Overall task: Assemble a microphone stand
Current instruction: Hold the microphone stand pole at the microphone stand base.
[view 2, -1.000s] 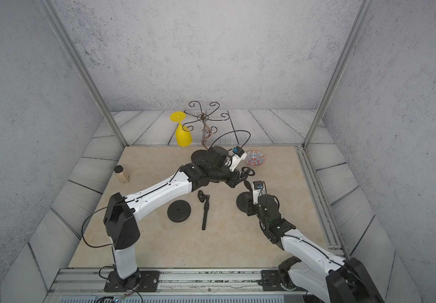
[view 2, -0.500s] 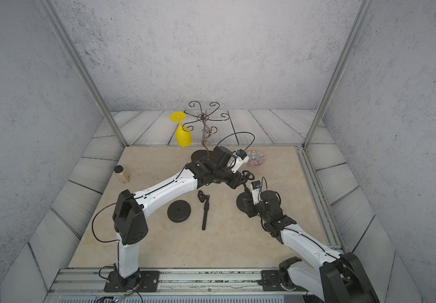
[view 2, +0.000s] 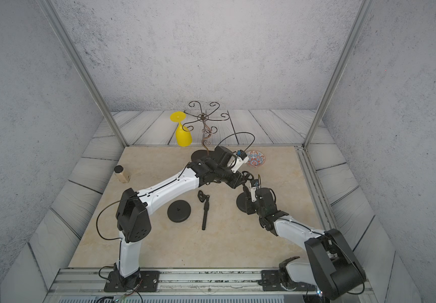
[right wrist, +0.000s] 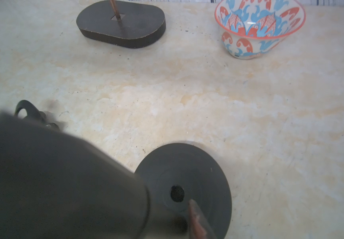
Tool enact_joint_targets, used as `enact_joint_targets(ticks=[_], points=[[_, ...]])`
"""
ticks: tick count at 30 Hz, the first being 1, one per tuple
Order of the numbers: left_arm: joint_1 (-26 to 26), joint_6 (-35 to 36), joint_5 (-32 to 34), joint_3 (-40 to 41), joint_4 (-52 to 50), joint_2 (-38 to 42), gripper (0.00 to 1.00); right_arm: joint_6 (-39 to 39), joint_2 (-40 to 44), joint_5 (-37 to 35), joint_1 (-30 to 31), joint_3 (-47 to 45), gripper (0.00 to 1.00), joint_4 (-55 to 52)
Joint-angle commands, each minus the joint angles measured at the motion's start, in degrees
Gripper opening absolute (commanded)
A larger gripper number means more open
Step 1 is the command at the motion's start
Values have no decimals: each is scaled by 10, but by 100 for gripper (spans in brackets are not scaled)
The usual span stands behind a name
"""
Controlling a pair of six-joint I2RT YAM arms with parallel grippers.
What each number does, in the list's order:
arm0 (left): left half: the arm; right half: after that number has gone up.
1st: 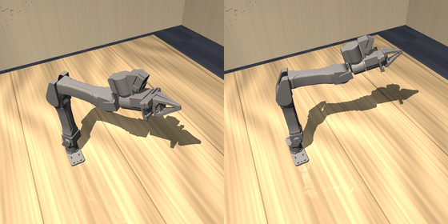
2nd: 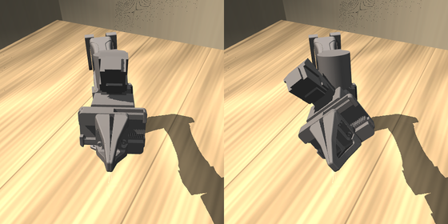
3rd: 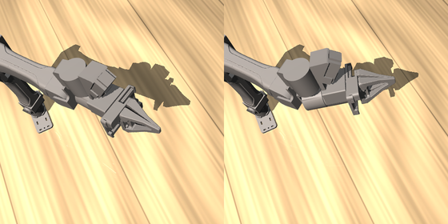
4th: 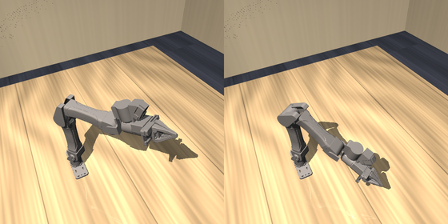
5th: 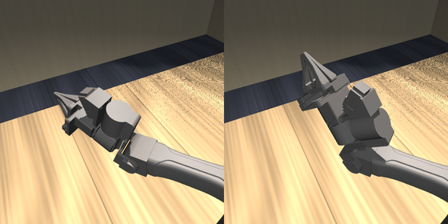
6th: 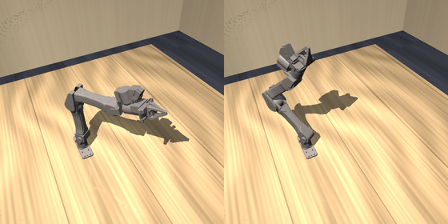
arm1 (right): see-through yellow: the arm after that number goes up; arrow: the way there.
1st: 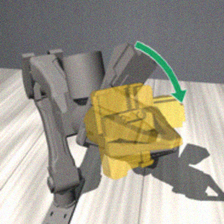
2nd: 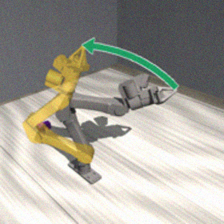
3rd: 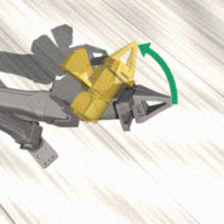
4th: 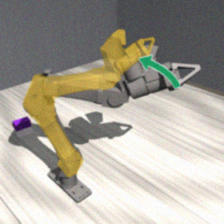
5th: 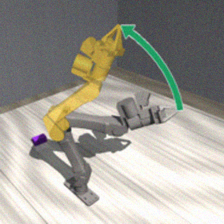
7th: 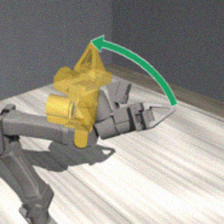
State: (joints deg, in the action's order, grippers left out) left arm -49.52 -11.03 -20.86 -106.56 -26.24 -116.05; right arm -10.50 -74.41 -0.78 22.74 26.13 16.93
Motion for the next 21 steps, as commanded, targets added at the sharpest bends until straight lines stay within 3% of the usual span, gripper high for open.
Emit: enact_joint_targets(ticks=[1, 8, 15, 21], points=[[-3, 3, -28, -15, -14, -19, 9, -19, -21, -30, -2, 11, 22, 47], [-4, 1, -37, -15, -13, -24, 9, -38, -45, -65, -3, 8, 13, 76], [-4, -1, -41, -13, -6, -23, 9, -38, -47, -100, -3, 14, 11, 72], [-4, -5, -43, -12, -3, -23, 9, -40, -59, -87, -3, 23, 11, 83]])
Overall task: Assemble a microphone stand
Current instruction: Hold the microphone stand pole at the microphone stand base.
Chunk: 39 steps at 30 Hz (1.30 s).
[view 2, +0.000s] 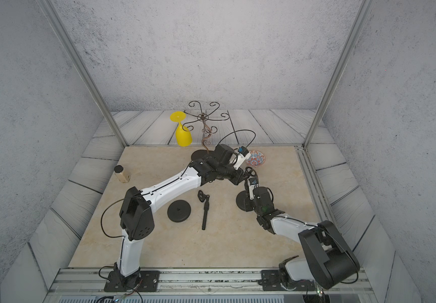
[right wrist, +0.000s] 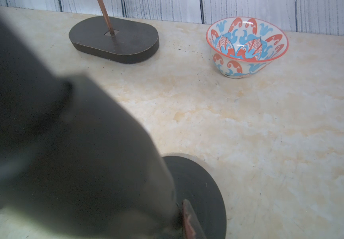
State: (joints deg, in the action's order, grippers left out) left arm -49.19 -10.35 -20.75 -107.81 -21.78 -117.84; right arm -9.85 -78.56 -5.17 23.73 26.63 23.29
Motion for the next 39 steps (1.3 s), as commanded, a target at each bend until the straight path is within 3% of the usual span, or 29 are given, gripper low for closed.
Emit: enact_joint_targets(ticks=[1, 21, 39], points=[[-7, -12, -44, 0, -48, -5, 9, -47, -22, -42, -12, 19, 11, 21], [-7, -14, -40, 21, -43, 4, 9, -67, -36, -4, -5, 0, 9, 33], [-7, -17, -37, 67, -25, 30, 9, -109, -33, -87, 35, -9, 5, -8]])
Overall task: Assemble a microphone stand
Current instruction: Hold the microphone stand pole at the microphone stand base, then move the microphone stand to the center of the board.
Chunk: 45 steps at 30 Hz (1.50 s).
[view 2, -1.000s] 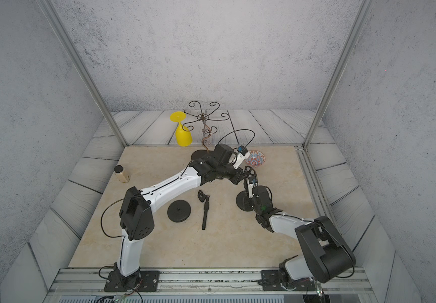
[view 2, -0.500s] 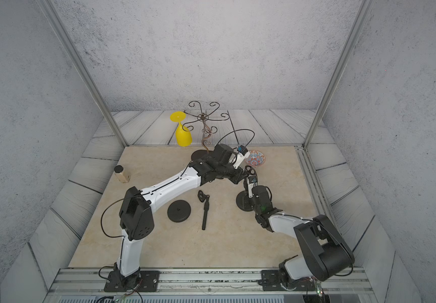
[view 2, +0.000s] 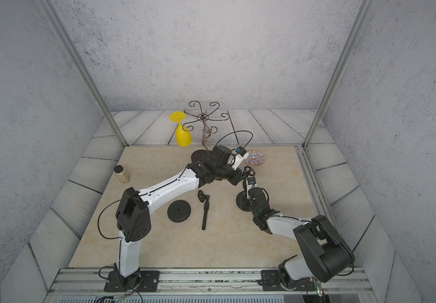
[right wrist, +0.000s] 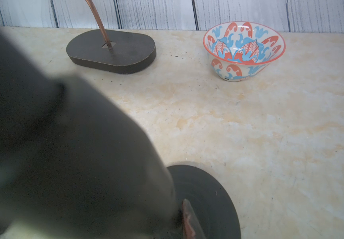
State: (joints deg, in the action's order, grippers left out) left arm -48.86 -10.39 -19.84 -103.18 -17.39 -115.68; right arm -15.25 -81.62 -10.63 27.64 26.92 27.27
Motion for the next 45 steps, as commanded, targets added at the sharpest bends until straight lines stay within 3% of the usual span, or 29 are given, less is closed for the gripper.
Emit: enact_joint_targets(ticks=[1, 11, 24, 29, 35, 45], points=[[-10, -17, -47, 22, -69, 8, 9, -56, -3, -39, -3, -9, 4, -55], [-11, -17, -50, 27, -66, 10, 9, -69, -2, -92, -1, 2, 4, -74], [-10, -22, -52, 28, -61, 8, 9, -73, 1, -102, -1, 5, 3, -86], [-10, -22, -50, 29, -62, 11, 9, -48, -18, -17, -1, 3, 4, -62], [-10, -19, -30, 50, -65, 34, 9, -38, -29, 117, 4, -56, 4, 71], [-22, -14, 24, 107, -75, 79, 9, -17, -58, 224, 32, -53, 3, 137]])
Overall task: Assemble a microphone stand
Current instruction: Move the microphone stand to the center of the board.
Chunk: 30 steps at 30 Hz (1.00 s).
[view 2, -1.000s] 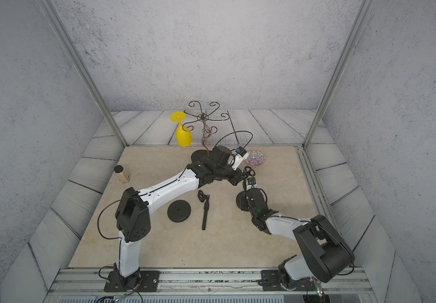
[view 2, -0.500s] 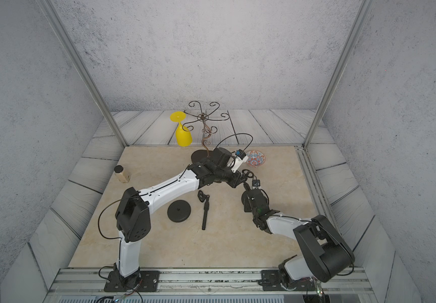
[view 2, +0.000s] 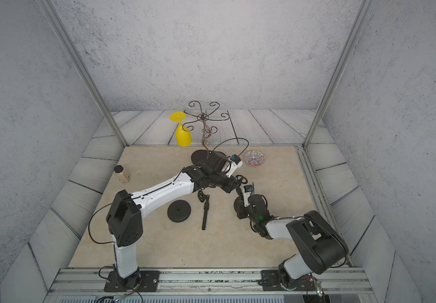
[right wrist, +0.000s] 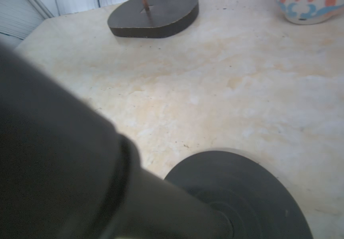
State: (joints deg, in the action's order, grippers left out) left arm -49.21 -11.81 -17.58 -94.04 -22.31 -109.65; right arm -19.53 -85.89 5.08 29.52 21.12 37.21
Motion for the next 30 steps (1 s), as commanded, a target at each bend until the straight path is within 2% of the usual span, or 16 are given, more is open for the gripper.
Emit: enact_joint_targets(ticks=[1, 11, 14, 20, 25, 30], points=[[-20, 1, 9, 21, -29, 24, 9, 29, -20, 79, 18, 9, 4, 44], [-20, -8, 88, 95, -39, 75, 10, 32, -84, 179, 57, 25, 4, 133], [-20, -16, 105, 104, -45, 82, 10, 36, -85, 183, 62, 22, 7, 137], [-18, -23, 126, 122, -40, 95, 12, 53, -43, 126, 63, -4, 21, 104], [-7, -18, 131, 106, -60, 88, 12, 56, 7, 81, 63, -23, 34, 84], [-5, 8, 153, 73, -101, 75, 12, 62, 57, 65, 63, -44, 46, 62]])
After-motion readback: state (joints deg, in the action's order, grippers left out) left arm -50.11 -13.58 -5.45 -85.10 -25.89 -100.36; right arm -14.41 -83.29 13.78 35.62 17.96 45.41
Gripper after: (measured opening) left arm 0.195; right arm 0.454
